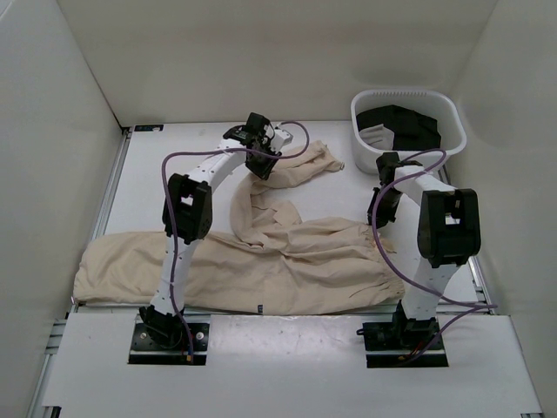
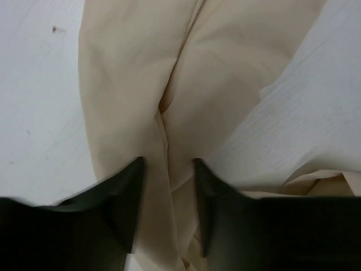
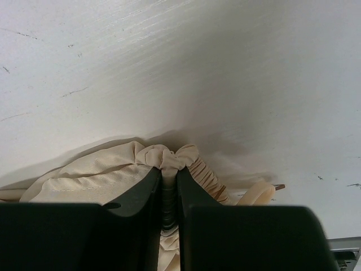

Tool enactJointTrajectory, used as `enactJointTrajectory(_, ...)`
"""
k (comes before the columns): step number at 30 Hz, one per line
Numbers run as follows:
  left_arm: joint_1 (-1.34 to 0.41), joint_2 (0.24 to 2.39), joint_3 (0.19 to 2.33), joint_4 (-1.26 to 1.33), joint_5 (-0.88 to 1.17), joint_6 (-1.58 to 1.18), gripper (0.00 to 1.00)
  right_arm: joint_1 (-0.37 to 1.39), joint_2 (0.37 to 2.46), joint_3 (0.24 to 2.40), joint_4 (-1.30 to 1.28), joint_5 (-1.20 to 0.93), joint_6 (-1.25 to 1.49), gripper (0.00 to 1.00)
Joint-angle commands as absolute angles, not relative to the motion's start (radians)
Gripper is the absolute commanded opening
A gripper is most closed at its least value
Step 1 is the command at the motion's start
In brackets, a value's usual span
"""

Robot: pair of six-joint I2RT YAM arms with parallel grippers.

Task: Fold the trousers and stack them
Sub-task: Flatten the trousers out

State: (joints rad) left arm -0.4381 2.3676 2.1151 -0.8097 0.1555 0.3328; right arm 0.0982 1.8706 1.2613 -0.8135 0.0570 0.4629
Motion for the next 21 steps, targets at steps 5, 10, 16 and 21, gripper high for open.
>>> enactJointTrajectory(5, -0.422, 2.324, 2.118, -0.841, 0.137, 0.334, 0.33, 0.094, 1.824, 1.256, -0.828, 0.080, 0.460, 0.00)
enactJointTrajectory(10, -0.422, 2.293, 2.108, -0.841, 0.089, 0.334, 0.56, 0.094, 1.804, 1.247, -0.828, 0.080, 0.451, 0.00)
enactJointTrajectory(16, -0.422, 2.335, 2.051, -0.850, 0.014, 0.344, 0.47, 0.094, 1.795, 1.247, -0.828, 0.080, 0.451, 0.00)
enactJointTrajectory(21, -0.388, 2.323, 2.042, -0.850, -0.015, 0.334, 0.14, 0.094, 1.784, 1.247, -0.828, 0.094, 0.451, 0.00)
